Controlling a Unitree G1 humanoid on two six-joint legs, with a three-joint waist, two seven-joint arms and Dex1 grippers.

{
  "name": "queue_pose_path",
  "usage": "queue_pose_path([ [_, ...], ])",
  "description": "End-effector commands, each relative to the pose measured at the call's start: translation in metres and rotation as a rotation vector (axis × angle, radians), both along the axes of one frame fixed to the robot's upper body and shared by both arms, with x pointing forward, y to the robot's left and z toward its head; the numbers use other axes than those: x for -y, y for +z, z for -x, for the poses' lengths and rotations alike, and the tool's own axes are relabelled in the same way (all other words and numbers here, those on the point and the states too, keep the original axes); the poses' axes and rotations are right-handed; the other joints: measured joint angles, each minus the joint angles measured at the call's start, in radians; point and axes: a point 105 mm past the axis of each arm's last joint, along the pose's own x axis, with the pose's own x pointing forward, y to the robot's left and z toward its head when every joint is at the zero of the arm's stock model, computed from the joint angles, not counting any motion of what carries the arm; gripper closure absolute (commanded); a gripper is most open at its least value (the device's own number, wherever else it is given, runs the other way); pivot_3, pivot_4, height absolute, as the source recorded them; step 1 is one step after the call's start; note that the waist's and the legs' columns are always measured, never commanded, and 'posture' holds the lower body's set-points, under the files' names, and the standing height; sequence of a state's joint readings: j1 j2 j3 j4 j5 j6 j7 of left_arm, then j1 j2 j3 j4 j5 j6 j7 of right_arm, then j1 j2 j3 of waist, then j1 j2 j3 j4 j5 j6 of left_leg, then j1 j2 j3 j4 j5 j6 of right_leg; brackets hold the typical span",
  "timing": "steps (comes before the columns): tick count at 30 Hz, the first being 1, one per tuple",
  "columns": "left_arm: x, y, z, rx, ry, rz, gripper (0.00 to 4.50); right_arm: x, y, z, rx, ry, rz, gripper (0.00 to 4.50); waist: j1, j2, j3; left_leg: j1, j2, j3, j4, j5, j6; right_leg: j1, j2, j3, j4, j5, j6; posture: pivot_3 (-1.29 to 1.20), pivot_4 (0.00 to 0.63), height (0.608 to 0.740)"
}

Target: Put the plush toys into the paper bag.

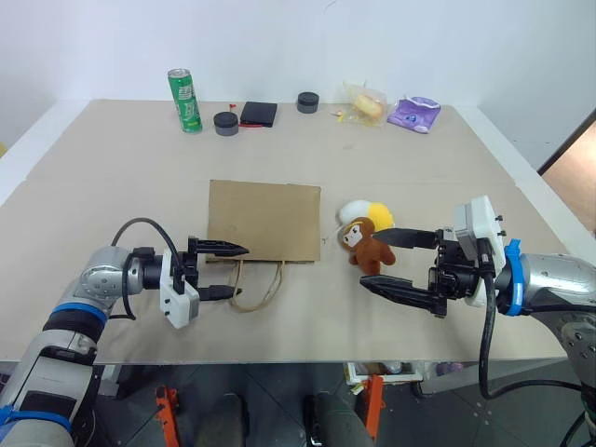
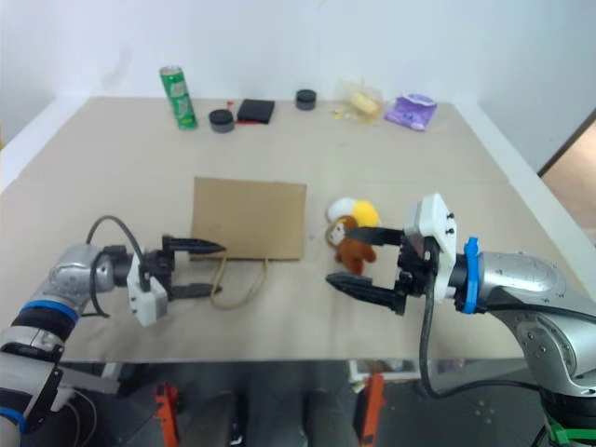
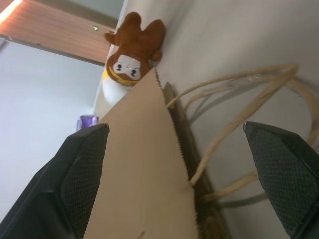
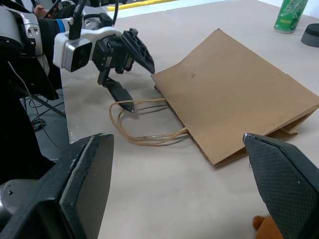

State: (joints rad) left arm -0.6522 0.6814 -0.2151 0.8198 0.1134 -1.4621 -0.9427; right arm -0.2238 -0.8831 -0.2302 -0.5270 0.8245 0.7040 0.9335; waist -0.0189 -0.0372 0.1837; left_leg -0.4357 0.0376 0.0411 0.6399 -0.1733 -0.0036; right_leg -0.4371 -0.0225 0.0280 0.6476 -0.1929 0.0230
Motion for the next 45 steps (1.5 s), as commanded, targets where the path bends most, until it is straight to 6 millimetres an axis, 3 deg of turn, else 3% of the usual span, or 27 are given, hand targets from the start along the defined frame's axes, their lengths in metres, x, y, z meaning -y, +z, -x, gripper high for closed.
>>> queue_pose_path([
  [1,0.009,0.001,-0.001,0.007,-0.018,0.018,0.04,-0.002,0.011,0.003,0.051,0.004,-0.007,0.0,0.0,0.0,0.0,0.0,0.0,0.0,0.0,0.0,0.0,0.0,0.0,0.0,0.0,0.0,0.0,0.0,0.15,0.74],
  [5,0.016,-0.005,0.001,-0.024,-0.024,0.037,1.11,-0.004,0.012,0.002,0.05,0.001,-0.014,0.0,0.0,0.0,0.0,0.0,0.0,0.0,0.0,0.0,0.0,0.0,0.0,0.0,0.0,0.0,0.0,0.0,0.15,0.74],
  [6,0.017,-0.007,0.001,-0.033,-0.024,0.037,1.82,-0.004,0.012,0.003,0.049,0.0,-0.015,0.0,0.0,0.0,0.0,0.0,0.0,0.0,0.0,0.0,0.0,0.0,0.0,0.0,0.0,0.0,0.001,0.0,0.15,0.74],
  [7,0.018,-0.008,0.001,-0.038,-0.023,0.036,1.91,-0.004,0.012,0.003,0.049,-0.001,-0.016,0.0,-0.001,0.0,0.0,0.0,0.0,0.0,0.0,0.0,0.0,0.0,0.0,0.0,0.0,0.0,0.0,0.0,0.15,0.74],
  [12,0.021,-0.007,0.0,-0.056,-0.015,0.069,4.22,-0.005,0.012,0.004,0.043,-0.007,-0.024,0.0,-0.001,0.0,0.0,0.0,0.0,0.0,0.0,0.0,0.0,0.0,0.0,0.0,0.0,0.0,0.0,0.0,0.15,0.74],
  [13,0.021,-0.006,-0.001,-0.059,-0.011,0.078,4.47,-0.005,0.011,0.004,0.042,-0.008,-0.025,0.0,0.0,0.0,0.0,0.0,0.0,0.0,0.0,0.0,0.0,0.0,0.0,0.0,0.0,0.0,0.0,0.0,0.15,0.74],
  [17,0.028,0.003,-0.004,-0.093,0.018,0.162,4.47,-0.008,0.007,0.003,0.033,-0.023,-0.036,0.0,0.0,0.0,0.0,0.0,0.0,0.0,0.0,0.0,0.0,0.0,0.0,0.0,0.0,0.0,0.0,0.0,0.15,0.74],
  [18,0.032,0.009,-0.005,-0.114,0.028,0.216,4.49,-0.009,0.004,0.001,0.029,-0.034,-0.031,0.26,-0.001,0.0,0.0,0.0,0.0,0.0,0.0,0.0,0.0,0.0,0.0,0.0,0.0,0.0,0.0,0.0,0.15,0.74],
  [20,0.04,0.023,-0.007,-0.17,0.045,0.321,4.5,-0.012,-0.005,-0.003,0.015,-0.068,-0.038,0.89,-0.001,0.0,0.0,0.0,0.002,0.0,0.0,0.0,0.0,0.0,0.0,0.0,0.0,0.0,0.0,0.0,0.15,0.74],
  [27,0.059,0.065,0.002,-0.304,0.056,0.55,4.5,-0.042,-0.044,-0.044,-0.027,-0.304,-0.184,4.24,-0.004,0.0,-0.001,0.001,0.005,0.0,0.001,0.0,0.0,0.0,0.006,0.001,0.001,0.002,-0.002,0.0,0.15,0.74],
  [28,0.06,0.068,0.003,-0.314,0.059,0.568,4.5,-0.045,-0.049,-0.049,-0.027,-0.337,-0.181,4.39,-0.005,0.0,-0.001,0.001,0.006,0.0,0.001,0.0,0.0,0.0,0.006,0.001,0.0,0.002,-0.003,0.0,0.15,0.74],
  [38,0.057,0.079,0.0,-0.379,0.122,0.654,4.5,-0.096,-0.074,-0.107,-0.039,-0.492,-0.306,4.39,-0.004,0.0,-0.001,0.005,0.01,0.001,0.0,0.002,0.0,0.0,0.015,0.004,0.001,0.004,-0.011,0.0,0.15,0.74],
  [42,0.055,0.081,-0.005,-0.392,0.156,0.71,4.5,-0.115,-0.092,-0.115,-0.076,-0.514,-0.263,4.39,-0.004,0.0,-0.001,0.005,0.011,0.001,-0.001,0.002,0.0,0.0,0.017,0.005,0.001,0.004,-0.012,0.0,0.15,0.74],
  [45,0.047,0.094,-0.015,-0.411,0.209,0.824,4.5,-0.124,-0.112,-0.111,-0.119,-0.519,-0.174,4.39,-0.003,0.0,-0.001,0.004,0.011,0.001,-0.001,0.002,0.0,-0.001,0.017,0.006,0.001,0.005,-0.01,0.0,0.15,0.74],
])
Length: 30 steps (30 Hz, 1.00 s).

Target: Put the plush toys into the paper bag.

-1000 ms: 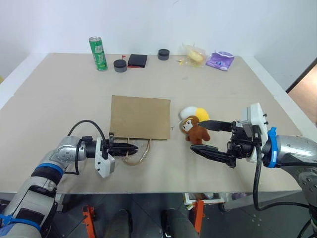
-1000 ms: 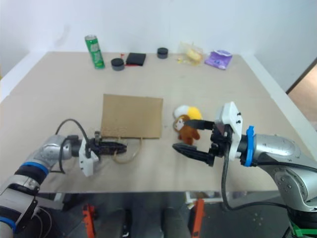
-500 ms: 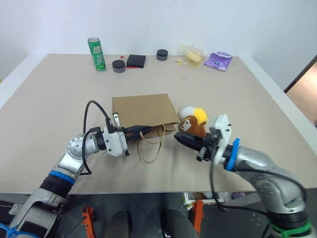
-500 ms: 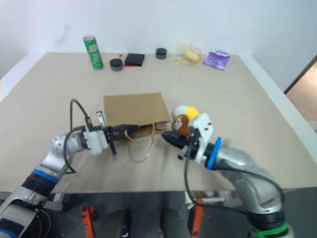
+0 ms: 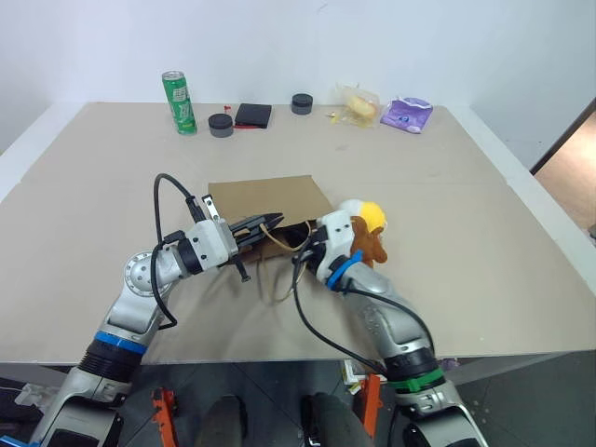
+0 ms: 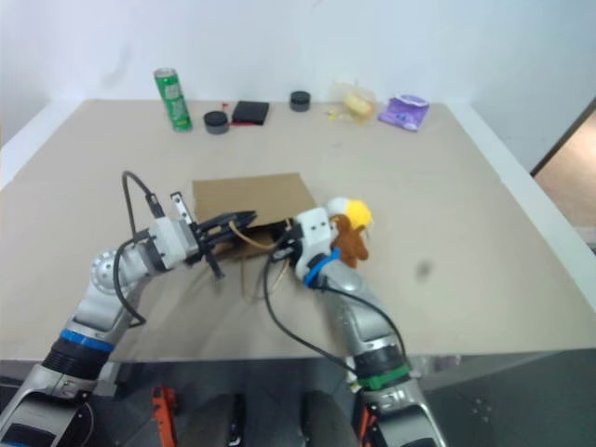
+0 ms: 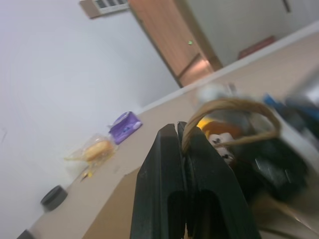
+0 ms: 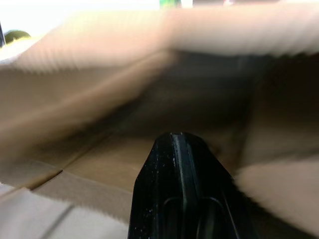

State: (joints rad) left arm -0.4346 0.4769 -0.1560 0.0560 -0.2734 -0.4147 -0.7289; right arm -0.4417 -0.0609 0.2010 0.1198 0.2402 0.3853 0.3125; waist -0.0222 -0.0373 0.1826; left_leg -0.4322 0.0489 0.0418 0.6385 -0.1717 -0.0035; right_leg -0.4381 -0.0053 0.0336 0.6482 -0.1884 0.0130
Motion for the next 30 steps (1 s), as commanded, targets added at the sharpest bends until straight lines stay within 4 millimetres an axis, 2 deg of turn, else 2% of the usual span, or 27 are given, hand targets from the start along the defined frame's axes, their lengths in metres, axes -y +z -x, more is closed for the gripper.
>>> queue_pose_path([
  [1,-0.011,0.03,-0.006,0.027,0.074,0.136,4.5,-0.004,-0.009,0.001,-0.026,-0.012,0.074,4.39,-0.001,-0.001,-0.001,-0.001,0.0,0.0,0.0,0.0,0.0,-0.001,0.0,0.0,0.0,0.0,0.001,0.0,0.15,0.74],
  [5,-0.014,0.055,-0.011,0.015,0.119,0.274,4.5,0.005,-0.028,-0.001,-0.125,-0.097,0.122,4.39,0.0,-0.004,-0.004,0.002,0.0,0.0,0.0,0.0,0.0,0.001,0.0,0.001,0.0,0.0,0.0,0.0,0.15,0.74],
  [12,-0.021,0.101,-0.009,0.119,0.164,0.41,4.5,0.012,-0.031,-0.003,-0.152,-0.116,0.178,4.39,0.0,-0.004,-0.008,0.005,0.0,0.001,0.0,0.0,0.0,0.004,0.0,0.001,0.0,-0.001,-0.002,0.0,0.15,0.74],
  [17,-0.02,0.12,-0.006,0.171,0.155,0.444,4.5,0.012,-0.032,-0.002,-0.158,-0.113,0.185,4.39,0.0,-0.005,-0.009,0.005,-0.001,0.001,0.0,0.0,0.0,0.005,0.0,0.001,0.0,-0.001,-0.002,0.0,0.15,0.74],
  [22,-0.015,0.107,-0.008,0.139,0.149,0.405,4.5,0.008,-0.025,-0.002,-0.127,-0.097,0.163,4.39,0.0,-0.005,-0.009,0.005,0.0,0.001,0.0,0.0,0.0,0.004,0.0,0.001,0.0,-0.001,-0.002,0.0,0.15,0.74],
  [26,-0.008,0.082,-0.006,0.077,0.124,0.35,4.5,-0.001,0.013,0.004,0.07,-0.007,0.069,4.39,0.0,-0.005,-0.009,0.004,0.0,0.002,-0.001,0.0,0.0,0.004,0.0,0.002,-0.001,-0.001,-0.002,0.0,0.15,0.74],
  [28,-0.007,0.065,-0.008,0.038,0.124,0.322,4.5,0.0,0.033,0.014,0.152,0.059,0.019,3.81,0.0,-0.004,-0.009,0.003,-0.001,0.002,-0.002,0.0,0.0,0.002,-0.001,0.003,-0.002,-0.002,-0.002,0.0,0.15,0.74],
  [30,-0.006,0.058,-0.009,0.019,0.121,0.308,4.5,0.003,0.045,0.022,0.195,0.111,0.004,3.27,-0.001,-0.004,-0.009,0.0,-0.001,0.003,-0.002,0.0,0.0,-0.001,0.0,0.004,-0.002,-0.001,-0.001,0.0,0.15,0.74],
])
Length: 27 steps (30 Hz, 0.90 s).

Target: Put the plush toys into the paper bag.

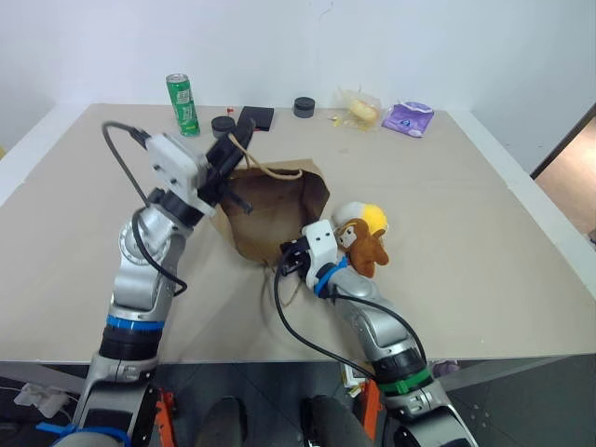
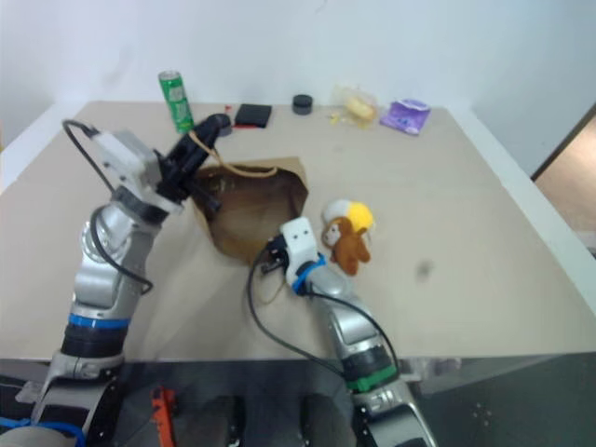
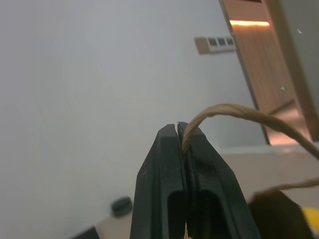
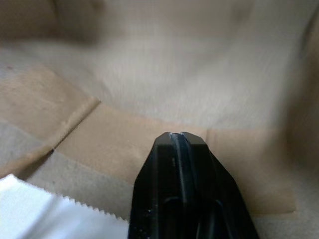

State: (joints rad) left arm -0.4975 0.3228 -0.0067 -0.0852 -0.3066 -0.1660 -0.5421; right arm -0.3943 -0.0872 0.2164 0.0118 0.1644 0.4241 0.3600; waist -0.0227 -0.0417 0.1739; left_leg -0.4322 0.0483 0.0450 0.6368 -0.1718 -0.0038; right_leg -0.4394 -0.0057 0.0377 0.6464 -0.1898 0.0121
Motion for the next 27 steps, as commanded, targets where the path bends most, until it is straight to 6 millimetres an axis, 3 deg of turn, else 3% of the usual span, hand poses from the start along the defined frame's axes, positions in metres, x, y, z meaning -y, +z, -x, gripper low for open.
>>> queue_pose_path([
  [1,0.005,0.004,0.006,0.043,-0.023,-0.019,4.5,0.003,0.051,0.017,0.182,0.121,-0.072,2.79,0.0,0.0,0.0,-0.001,0.0,0.0,0.0,0.0,0.0,-0.001,0.0,0.0,0.0,0.0,0.0,0.0,0.15,0.74],
  [4,0.006,0.004,0.005,0.044,-0.027,-0.018,4.5,0.015,0.083,0.041,0.276,0.23,-0.09,1.48,0.001,0.001,0.001,-0.002,0.0,0.0,0.0,0.0,0.0,-0.002,0.001,0.0,0.0,0.0,0.0,0.0,0.15,0.74],
  [7,0.006,0.005,0.004,0.041,-0.026,-0.009,4.5,0.036,0.101,0.052,0.273,0.246,-0.105,0.04,0.001,0.001,0.001,-0.001,0.0,0.0,0.0,0.0,0.0,-0.001,0.001,0.0,0.0,0.0,0.0,0.0,0.15,0.74],
  [10,0.006,0.006,0.004,0.042,-0.026,-0.004,4.5,0.074,0.106,0.045,0.22,0.125,-0.065,0.04,0.001,0.0,0.001,0.0,0.0,0.0,0.0,0.0,0.0,-0.001,0.0,0.0,0.0,0.0,0.0,0.0,0.15,0.74],
  [14,0.004,0.007,0.003,0.041,-0.023,0.003,4.5,0.116,0.086,0.033,0.093,-0.035,0.032,0.04,0.001,0.0,0.001,0.0,0.0,0.003,0.0,0.0,0.0,-0.001,-0.001,0.002,0.0,0.0,0.0,0.0,0.15,0.74],
  [17,0.004,0.008,0.002,0.041,-0.024,0.007,4.5,0.134,0.058,0.027,-0.014,-0.124,0.118,0.04,0.0,0.0,0.001,0.001,0.0,0.004,-0.001,0.0,0.0,-0.001,-0.001,0.003,0.0,0.0,0.0,0.0,0.15,0.74],
  [20,0.005,0.009,0.001,0.042,-0.025,0.008,4.5,0.135,0.04,0.024,-0.083,-0.149,0.135,0.04,-0.001,0.0,0.001,0.001,0.0,0.006,-0.001,0.0,0.0,-0.002,0.0,0.006,0.0,0.0,0.0,0.0,0.15,0.74],
  [23,0.005,0.01,0.0,0.043,-0.025,0.008,4.5,0.135,0.027,0.018,-0.129,-0.179,0.136,0.69,-0.001,0.0,0.001,0.001,0.0,0.006,-0.001,0.0,0.0,-0.002,0.001,0.006,0.0,0.0,0.0,0.0,0.15,0.74],
  [24,0.005,0.01,0.0,0.044,-0.024,0.008,4.5,0.135,0.028,0.017,-0.124,-0.186,0.129,1.31,-0.001,0.0,0.001,0.001,0.0,0.006,-0.001,0.0,0.0,-0.002,0.001,0.006,0.0,0.0,0.0,0.0,0.15,0.74],
  [27,0.004,0.011,0.0,0.043,-0.021,0.008,4.5,0.132,0.04,0.016,-0.079,-0.172,0.095,2.47,0.0,0.0,0.001,0.001,0.0,0.006,-0.001,0.0,0.0,-0.002,0.0,0.006,0.0,0.0,0.001,0.0,0.15,0.74],
])
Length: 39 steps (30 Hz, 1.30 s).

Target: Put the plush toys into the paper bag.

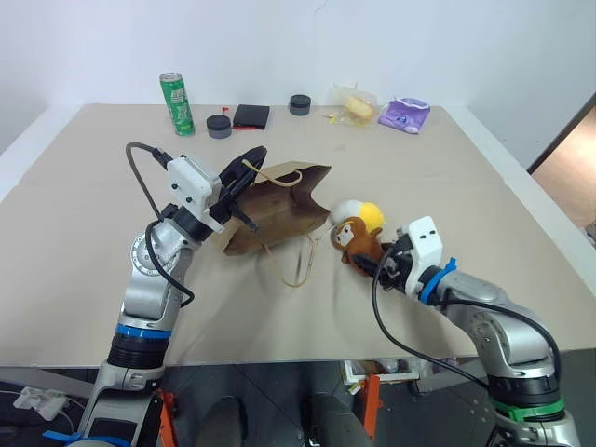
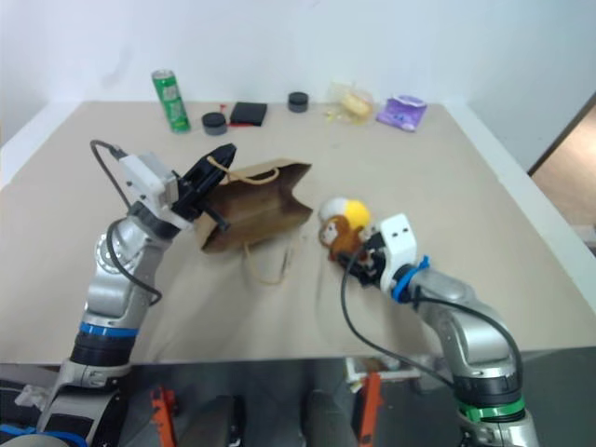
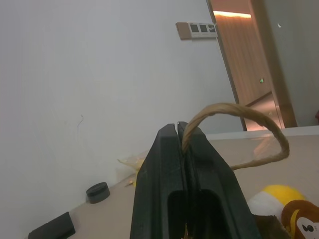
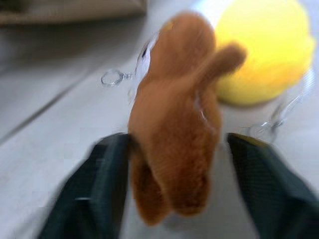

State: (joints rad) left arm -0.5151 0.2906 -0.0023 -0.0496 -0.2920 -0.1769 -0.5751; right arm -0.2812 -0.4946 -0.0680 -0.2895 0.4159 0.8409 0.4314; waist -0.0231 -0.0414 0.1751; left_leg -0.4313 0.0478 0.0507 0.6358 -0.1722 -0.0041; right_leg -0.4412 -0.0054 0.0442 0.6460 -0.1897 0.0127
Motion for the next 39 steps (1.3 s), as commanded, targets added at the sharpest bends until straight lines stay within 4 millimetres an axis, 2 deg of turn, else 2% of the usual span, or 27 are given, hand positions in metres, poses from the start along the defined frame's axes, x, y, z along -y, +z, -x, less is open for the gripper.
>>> queue_pose_path([
  [1,-0.001,0.013,0.003,0.048,0.004,0.01,4.5,-0.002,0.028,-0.003,0.11,0.013,-0.026,2.91,0.0,0.0,0.0,0.0,0.0,0.0,0.0,0.0,0.0,0.0,0.0,0.0,0.0,0.0,0.0,0.0,0.15,0.74],
  [3,-0.002,0.013,0.003,0.045,0.006,0.011,4.5,-0.004,0.037,0.002,0.147,0.048,-0.039,3.6,0.0,0.0,0.0,0.0,0.0,0.0,0.0,0.0,0.0,0.0,0.0,0.0,0.0,0.0,0.001,0.0,0.15,0.74],
  [4,-0.002,0.013,0.003,0.045,0.007,0.011,4.5,-0.006,0.042,0.005,0.171,0.072,-0.05,3.6,0.0,0.0,0.0,0.0,0.0,0.0,0.0,0.0,0.0,0.0,0.0,0.0,0.0,0.0,0.001,0.0,0.15,0.74],
  [5,-0.002,0.013,0.003,0.044,0.007,0.011,4.5,-0.01,0.054,0.01,0.214,0.115,-0.086,3.8,0.0,0.0,0.0,0.0,0.0,0.0,0.0,0.0,0.0,0.0,0.0,0.0,0.0,0.0,0.001,0.0,0.15,0.74],
  [6,-0.002,0.012,0.003,0.044,0.007,0.011,4.5,-0.014,0.069,0.015,0.266,0.158,-0.134,4.25,0.0,0.0,0.0,0.0,0.0,0.0,0.0,0.0,0.0,0.0,0.0,0.0,0.0,0.0,0.001,0.0,0.15,0.74],
  [7,-0.002,0.012,0.003,0.042,0.006,0.01,4.5,-0.019,0.086,0.021,0.326,0.203,-0.168,4.43,0.0,0.0,0.0,0.0,0.0,0.0,0.0,0.0,0.0,0.0,0.0,0.0,0.0,0.0,0.001,0.0,0.15,0.74],
  [9,-0.002,0.011,0.002,0.041,0.005,0.008,4.5,-0.031,0.107,0.028,0.378,0.271,-0.199,4.43,0.0,0.0,0.0,0.0,0.0,0.0,0.0,0.0,0.0,0.0,0.0,0.0,0.0,0.0,0.001,0.0,0.15,0.74],
  [11,-0.001,0.01,0.002,0.04,0.004,0.008,4.5,-0.053,0.113,0.029,0.374,0.329,-0.209,4.43,-0.001,0.0,0.001,0.0,0.0,0.0,0.0,0.0,0.0,0.0,0.0,0.0,0.0,0.0,0.001,0.0,0.15,0.74],
  [13,-0.001,0.01,0.001,0.04,0.003,0.01,4.5,-0.067,0.11,0.028,0.355,0.361,-0.193,4.43,-0.004,0.0,0.001,0.0,0.0,0.0,0.0,0.0,0.0,0.0,0.0,0.0,0.0,0.0,0.001,0.0,0.15,0.74],
  [16,0.002,0.011,0.002,0.043,0.0,0.018,4.5,-0.099,0.089,0.015,0.264,0.394,-0.139,4.43,-0.003,0.0,0.001,0.001,0.001,-0.001,0.0,0.0,0.0,0.001,0.002,0.0,0.0,0.0,0.001,0.0,0.15,0.74],
  [18,0.003,0.011,0.002,0.045,-0.001,0.021,4.5,-0.113,0.078,0.009,0.229,0.412,-0.118,4.43,-0.003,0.0,0.001,0.001,0.001,-0.001,0.0,0.0,0.0,0.001,0.002,0.0,0.0,0.0,0.001,0.0,0.15,0.74],
  [26,0.006,0.011,0.007,0.049,-0.002,0.034,4.5,-0.157,0.067,-0.038,0.173,0.339,-0.098,4.43,-0.006,0.0,0.001,-0.002,0.0,0.0,0.0,-0.001,0.0,-0.001,0.001,0.002,0.0,0.0,0.002,0.0,0.15,0.74],
  [29,0.007,0.011,0.009,0.047,-0.004,0.037,4.5,-0.162,0.063,-0.056,0.155,0.267,-0.088,4.43,-0.009,0.0,0.001,-0.001,0.001,0.001,0.0,-0.001,0.0,-0.002,0.001,0.002,0.0,0.001,0.002,0.0,0.15,0.74],
  [31,0.007,0.01,0.009,0.045,-0.003,0.037,4.5,-0.161,0.068,-0.068,0.172,0.197,-0.097,4.43,-0.008,0.0,0.001,-0.001,0.001,0.0,0.0,-0.001,0.0,-0.002,0.002,0.001,0.0,0.0,0.002,0.0,0.15,0.74],
  [33,0.007,0.01,0.009,0.043,0.0,0.038,4.5,-0.158,0.068,-0.075,0.181,0.147,-0.091,4.43,-0.009,0.0,0.001,-0.002,0.001,0.0,-0.001,-0.001,0.0,-0.002,0.002,0.001,0.0,0.0,0.002,0.0,0.15,0.74],
  [36,0.007,0.01,0.009,0.04,0.001,0.039,4.5,-0.142,0.063,-0.09,0.176,0.025,-0.085,4.43,-0.01,0.0,0.001,-0.003,0.0,0.0,-0.001,-0.001,0.0,-0.002,0.001,0.001,-0.001,0.001,0.004,0.0,0.15,0.74],
  [39,0.007,0.009,0.01,0.037,-0.002,0.037,4.5,-0.137,0.061,-0.096,0.175,-0.022,-0.081,4.43,-0.011,0.0,0.001,-0.003,0.001,0.0,-0.001,-0.001,0.0,-0.003,0.001,0.001,-0.001,0.001,0.004,0.0,0.15,0.74],
])
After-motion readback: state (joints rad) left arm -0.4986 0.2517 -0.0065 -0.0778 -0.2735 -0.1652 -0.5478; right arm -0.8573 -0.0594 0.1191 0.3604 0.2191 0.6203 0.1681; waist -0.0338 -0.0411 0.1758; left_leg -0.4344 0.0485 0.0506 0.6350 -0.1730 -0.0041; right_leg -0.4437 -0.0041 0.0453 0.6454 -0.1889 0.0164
